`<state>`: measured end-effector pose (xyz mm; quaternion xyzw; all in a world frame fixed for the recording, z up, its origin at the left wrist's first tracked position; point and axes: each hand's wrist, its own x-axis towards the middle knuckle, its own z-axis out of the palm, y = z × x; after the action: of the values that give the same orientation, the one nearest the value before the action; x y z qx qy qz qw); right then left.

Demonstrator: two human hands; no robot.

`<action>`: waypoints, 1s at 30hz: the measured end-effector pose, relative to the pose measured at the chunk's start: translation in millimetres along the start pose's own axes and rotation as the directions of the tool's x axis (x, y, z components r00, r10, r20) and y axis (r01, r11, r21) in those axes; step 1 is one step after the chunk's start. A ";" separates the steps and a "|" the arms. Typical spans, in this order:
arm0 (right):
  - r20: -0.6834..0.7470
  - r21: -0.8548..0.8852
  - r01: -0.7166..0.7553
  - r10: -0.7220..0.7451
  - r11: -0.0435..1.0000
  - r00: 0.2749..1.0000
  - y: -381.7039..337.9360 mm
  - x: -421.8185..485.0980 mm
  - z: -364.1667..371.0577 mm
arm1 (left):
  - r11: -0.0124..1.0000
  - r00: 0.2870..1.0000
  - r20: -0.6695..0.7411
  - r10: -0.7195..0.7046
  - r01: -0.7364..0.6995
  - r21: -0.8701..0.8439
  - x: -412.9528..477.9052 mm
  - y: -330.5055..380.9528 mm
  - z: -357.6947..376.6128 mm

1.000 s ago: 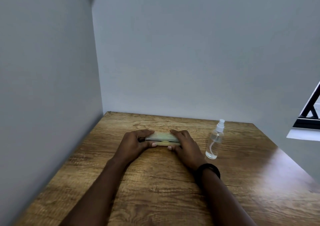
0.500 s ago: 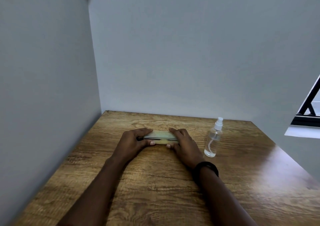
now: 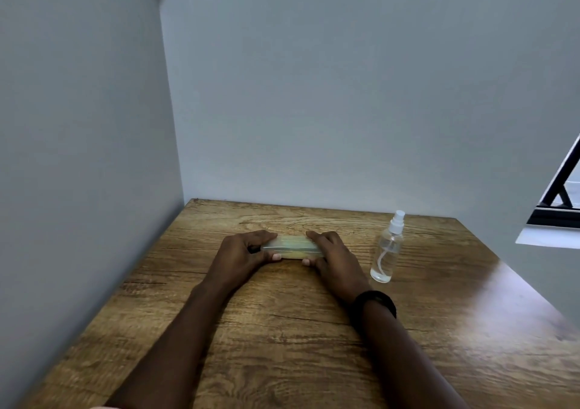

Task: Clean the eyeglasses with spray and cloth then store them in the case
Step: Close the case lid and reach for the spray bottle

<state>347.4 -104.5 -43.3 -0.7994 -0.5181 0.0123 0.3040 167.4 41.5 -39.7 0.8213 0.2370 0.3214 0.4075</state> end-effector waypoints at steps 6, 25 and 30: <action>-0.129 0.059 0.095 -0.086 0.994 0.988 -12.7 -7.9 -10.1 | 1.000 1.000 0.001 -0.009 0.009 -0.004 0.0 -0.7 0.2; -0.757 0.113 0.040 0.060 0.993 0.651 7.4 -42.9 -93.4 | 1.000 1.000 0.002 0.011 -0.011 0.012 -1.2 1.4 2.1; -0.547 0.277 -0.067 0.215 0.959 0.809 20.5 -51.1 -78.6 | 1.000 1.000 0.007 -0.002 0.002 0.006 -1.8 1.4 2.5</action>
<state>366.9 -190.1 -4.6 -0.7589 -0.3361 -0.1416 0.5395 168.2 38.2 -40.3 0.8234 0.2372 0.3172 0.4063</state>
